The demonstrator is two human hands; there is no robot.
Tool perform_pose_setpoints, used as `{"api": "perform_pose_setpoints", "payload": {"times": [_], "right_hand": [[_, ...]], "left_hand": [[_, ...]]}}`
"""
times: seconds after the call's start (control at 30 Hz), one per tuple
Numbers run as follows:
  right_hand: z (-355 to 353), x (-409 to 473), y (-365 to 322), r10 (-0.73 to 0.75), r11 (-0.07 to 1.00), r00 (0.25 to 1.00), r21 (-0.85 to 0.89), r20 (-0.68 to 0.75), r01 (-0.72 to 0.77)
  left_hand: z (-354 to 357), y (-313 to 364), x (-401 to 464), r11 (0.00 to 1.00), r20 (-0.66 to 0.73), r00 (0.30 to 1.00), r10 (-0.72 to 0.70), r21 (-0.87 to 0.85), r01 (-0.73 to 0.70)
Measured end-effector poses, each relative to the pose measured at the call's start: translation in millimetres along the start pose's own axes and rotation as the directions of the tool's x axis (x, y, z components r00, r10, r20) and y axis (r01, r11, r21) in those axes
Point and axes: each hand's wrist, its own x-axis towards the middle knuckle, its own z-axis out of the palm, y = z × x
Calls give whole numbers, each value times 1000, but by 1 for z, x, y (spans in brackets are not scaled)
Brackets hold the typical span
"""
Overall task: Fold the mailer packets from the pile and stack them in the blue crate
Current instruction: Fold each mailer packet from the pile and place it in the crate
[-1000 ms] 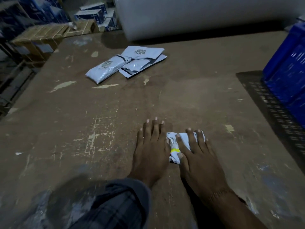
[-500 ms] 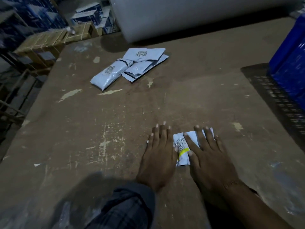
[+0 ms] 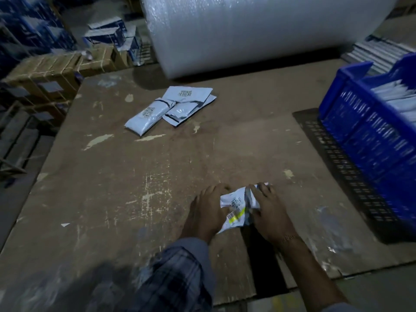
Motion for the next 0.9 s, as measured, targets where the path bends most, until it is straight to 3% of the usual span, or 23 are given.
{"api": "perform_pose_setpoints", "payload": {"times": [0.07, 0.2, 0.3, 0.37, 0.57, 0.7, 0.9], "right_hand": [[-13, -19, -7, 83, 987, 992, 144, -95, -69], [-50, -49, -20, 237, 920, 919, 377, -316, -107], [-101, -69, -35, 318, 811, 920, 568, -228, -139], [-135, -84, -42, 309, 755, 938, 641, -159, -140], [-221, -109, -38, 266, 601, 951, 798, -155, -38], [-251, -109, -17, 218, 544, 935, 830, -280, 122], [-311, -106, 59, 243, 529, 890, 822, -385, 211]], "left_hand": [[-9, 12, 3, 993, 43, 998, -38, -111, 43], [-23, 53, 6, 903, -115, 988, -103, -427, 44], [-36, 86, 1, 812, -83, 992, -100, -583, 33], [-48, 107, -5, 798, -37, 997, -70, -601, 33], [-69, 180, -20, 707, 111, 989, 94, -707, 12], [-65, 247, -11, 697, 89, 962, 260, -706, -123], [-25, 354, 23, 687, 22, 926, 378, -677, -264]]}}
